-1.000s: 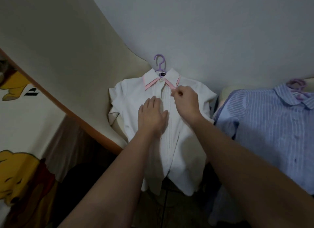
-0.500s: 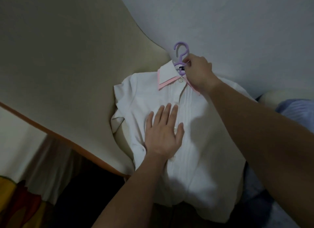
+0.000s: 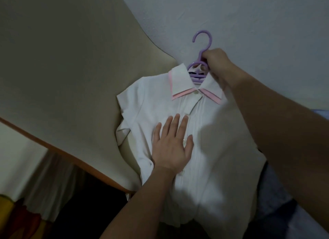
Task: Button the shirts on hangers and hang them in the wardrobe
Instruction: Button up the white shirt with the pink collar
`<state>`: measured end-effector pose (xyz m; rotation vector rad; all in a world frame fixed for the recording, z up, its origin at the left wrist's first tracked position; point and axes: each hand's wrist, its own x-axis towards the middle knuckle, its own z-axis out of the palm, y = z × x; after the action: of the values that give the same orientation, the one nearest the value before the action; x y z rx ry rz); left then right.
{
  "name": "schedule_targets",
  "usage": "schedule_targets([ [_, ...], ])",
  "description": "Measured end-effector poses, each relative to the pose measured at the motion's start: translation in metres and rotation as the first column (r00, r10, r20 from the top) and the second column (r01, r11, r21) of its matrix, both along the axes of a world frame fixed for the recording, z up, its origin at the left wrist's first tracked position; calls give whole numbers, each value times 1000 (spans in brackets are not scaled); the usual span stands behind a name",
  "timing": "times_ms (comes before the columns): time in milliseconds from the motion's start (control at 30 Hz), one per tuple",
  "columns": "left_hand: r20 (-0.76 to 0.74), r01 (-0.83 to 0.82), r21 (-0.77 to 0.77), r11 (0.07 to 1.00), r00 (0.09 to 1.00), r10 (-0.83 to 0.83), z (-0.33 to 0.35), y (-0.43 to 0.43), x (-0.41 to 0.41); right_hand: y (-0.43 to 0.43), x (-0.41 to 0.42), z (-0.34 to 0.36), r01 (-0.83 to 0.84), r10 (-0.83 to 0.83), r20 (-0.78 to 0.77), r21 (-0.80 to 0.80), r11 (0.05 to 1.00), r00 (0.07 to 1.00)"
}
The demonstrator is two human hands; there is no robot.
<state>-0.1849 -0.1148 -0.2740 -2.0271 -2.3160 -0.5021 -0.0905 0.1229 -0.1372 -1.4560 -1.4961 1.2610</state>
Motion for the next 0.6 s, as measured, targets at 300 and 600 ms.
schedule_targets([
  [300,2,39,-48,998,999,-39,6,-4,0,-32,18,54,-196,194,28,134,971,981],
  [600,268,155,243,958,938,-220,110,-52,-1,-100,47,152,-170,26,279,505,846,960],
])
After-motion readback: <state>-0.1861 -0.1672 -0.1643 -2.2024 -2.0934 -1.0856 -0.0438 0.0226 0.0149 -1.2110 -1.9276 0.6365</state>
